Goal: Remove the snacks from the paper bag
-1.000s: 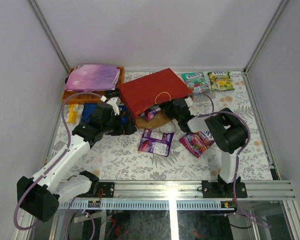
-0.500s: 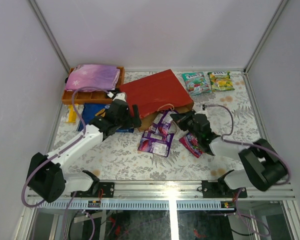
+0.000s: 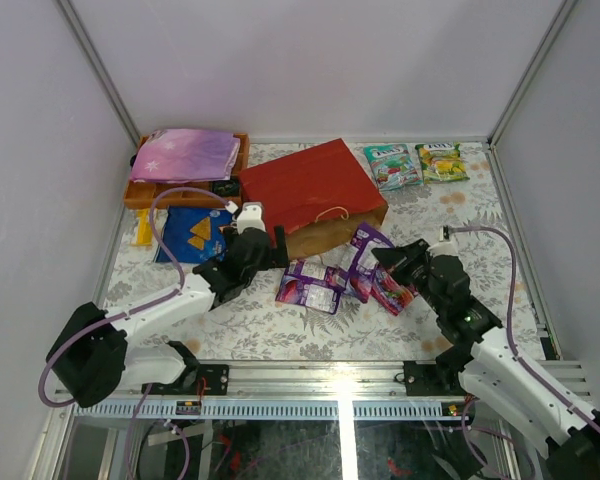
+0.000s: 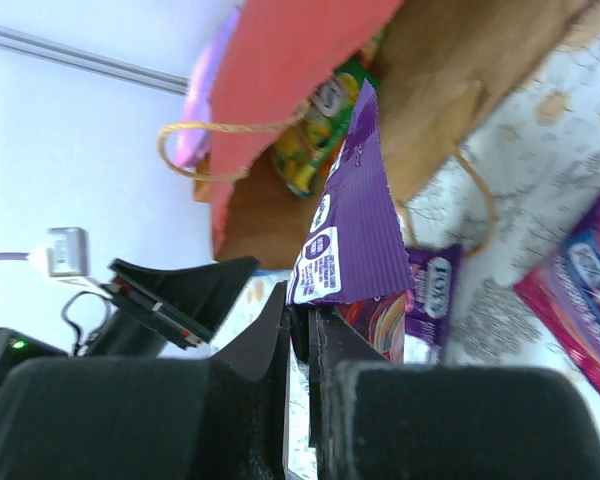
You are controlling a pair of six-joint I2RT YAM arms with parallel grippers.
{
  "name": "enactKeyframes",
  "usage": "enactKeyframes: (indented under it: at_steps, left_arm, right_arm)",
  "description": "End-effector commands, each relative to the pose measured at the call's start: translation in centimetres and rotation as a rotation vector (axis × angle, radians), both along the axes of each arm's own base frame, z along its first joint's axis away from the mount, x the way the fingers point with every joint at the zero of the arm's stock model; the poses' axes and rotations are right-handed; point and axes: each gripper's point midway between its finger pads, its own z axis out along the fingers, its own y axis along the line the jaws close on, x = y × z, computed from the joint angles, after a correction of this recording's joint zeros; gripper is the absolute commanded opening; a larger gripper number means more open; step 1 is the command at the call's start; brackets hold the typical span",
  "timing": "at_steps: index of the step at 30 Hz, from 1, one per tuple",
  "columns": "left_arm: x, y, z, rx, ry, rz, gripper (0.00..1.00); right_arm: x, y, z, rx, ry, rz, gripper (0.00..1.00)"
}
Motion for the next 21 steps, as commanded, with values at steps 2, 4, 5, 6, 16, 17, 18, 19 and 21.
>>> enactKeyframes:
  at_steps: [2,4,5,6,16,17,18,19,21]
  left_arm:
    - [1.9,0.6,1.2,0.025,-0.163,0.057,0.94]
    - [1.9,0.9,0.7,0.032,-0.175,0.069,0.92]
    - [1.9,1.0,0.6,0.030,-0.184,0.069,0.89]
    - [1.9,1.1,0.5,0.026,-0.192,0.071,0.86]
    - [3.4,0.8,-0.7,0.052,-0.220,0.102,0.42]
    - [3.6,0.6,-0.8,0.051,-0.217,0.099,0.38]
    - [3.8,0.5,-0.8,0.048,-0.216,0.098,0.34]
    - [4.0,0.4,-1.0,0.048,-0.212,0.096,0.29]
    - [4.3,0.2,-0.7,0.037,-0.217,0.092,0.19]
  right_arm:
    - [-1.3,-0.1,-0.9,-0.150,0.082,0.080,0.00]
    - [-1.7,0.4,-1.3,-0.171,0.110,0.129,0.00]
    - [-2.0,0.6,-1.6,-0.179,0.122,0.149,0.00]
    - [-2.2,0.8,-1.8,-0.185,0.132,0.166,0.00]
    - [-3.3,2.7,-6.5,-0.275,0.271,0.339,0.25]
    - [-3.1,2.8,-6.5,-0.283,0.270,0.344,0.39]
    - [-2.9,2.8,-6.4,-0.294,0.264,0.343,0.51]
    - [-2.6,2.7,-6.2,-0.303,0.255,0.339,0.62]
    - [-2.0,2.7,-5.5,-0.309,0.234,0.321,0.76]
